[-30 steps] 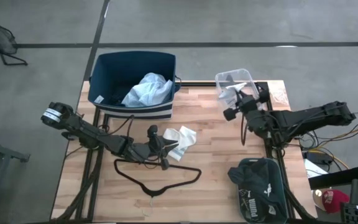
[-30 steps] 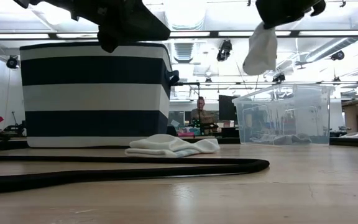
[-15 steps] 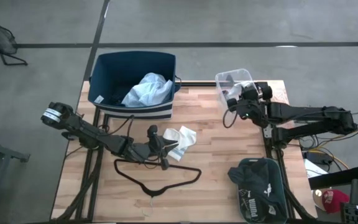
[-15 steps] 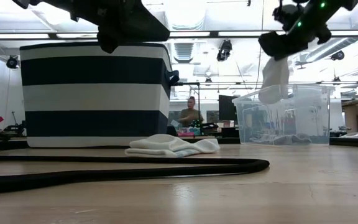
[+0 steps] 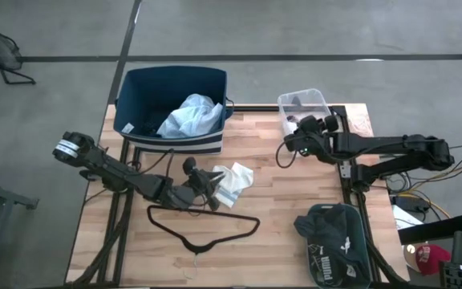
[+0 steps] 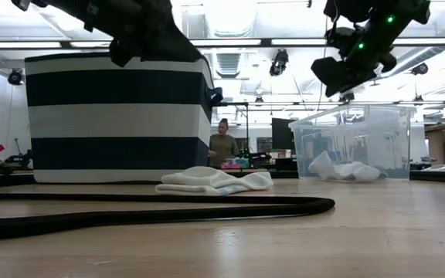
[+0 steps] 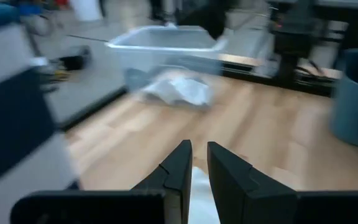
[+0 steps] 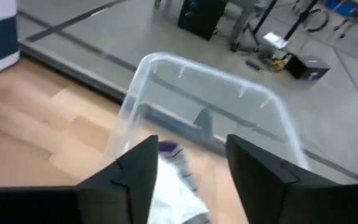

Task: Pick & Place Cloths
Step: Put the white sock into the transparent bin

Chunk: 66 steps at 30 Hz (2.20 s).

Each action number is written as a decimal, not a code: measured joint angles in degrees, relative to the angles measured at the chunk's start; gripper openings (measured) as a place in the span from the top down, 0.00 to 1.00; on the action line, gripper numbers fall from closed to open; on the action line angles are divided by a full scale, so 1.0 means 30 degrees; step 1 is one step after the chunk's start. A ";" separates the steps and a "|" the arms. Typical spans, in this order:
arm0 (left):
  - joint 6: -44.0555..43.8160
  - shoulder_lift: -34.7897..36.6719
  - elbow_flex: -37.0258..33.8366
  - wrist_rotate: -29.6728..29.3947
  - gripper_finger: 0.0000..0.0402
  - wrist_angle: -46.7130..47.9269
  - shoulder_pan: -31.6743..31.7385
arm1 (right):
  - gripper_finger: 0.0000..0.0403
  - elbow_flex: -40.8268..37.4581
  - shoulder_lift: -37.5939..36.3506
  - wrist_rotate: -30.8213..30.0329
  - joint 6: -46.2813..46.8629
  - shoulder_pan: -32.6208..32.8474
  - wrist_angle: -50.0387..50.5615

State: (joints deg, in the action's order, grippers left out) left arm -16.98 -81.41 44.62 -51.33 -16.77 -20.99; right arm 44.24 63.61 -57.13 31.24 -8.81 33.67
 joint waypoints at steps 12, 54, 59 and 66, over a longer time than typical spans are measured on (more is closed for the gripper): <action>-0.2005 -0.1115 -0.0547 0.3032 0.79 0.0574 0.1867 | 0.38 -0.0003 0.2056 0.1584 -0.0721 0.3344 -0.3286; 0.1142 -0.9165 0.2227 1.0658 0.55 0.2210 0.4976 | 0.41 -0.0003 0.2210 0.1599 -0.1921 0.6562 -0.6499; 0.1191 -0.9209 0.2164 1.0584 0.78 0.2404 0.5005 | 0.39 -0.0003 0.2210 0.1599 -0.1914 0.6562 -0.6499; 0.1642 -0.8829 0.2365 0.9895 0.94 0.2543 0.4998 | 0.38 -0.0003 0.2218 0.1807 -0.1914 0.6569 -0.6499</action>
State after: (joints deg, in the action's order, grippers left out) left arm -12.05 -107.89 51.72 -21.64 -9.14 -6.00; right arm 44.23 70.26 -51.71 25.50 10.90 14.17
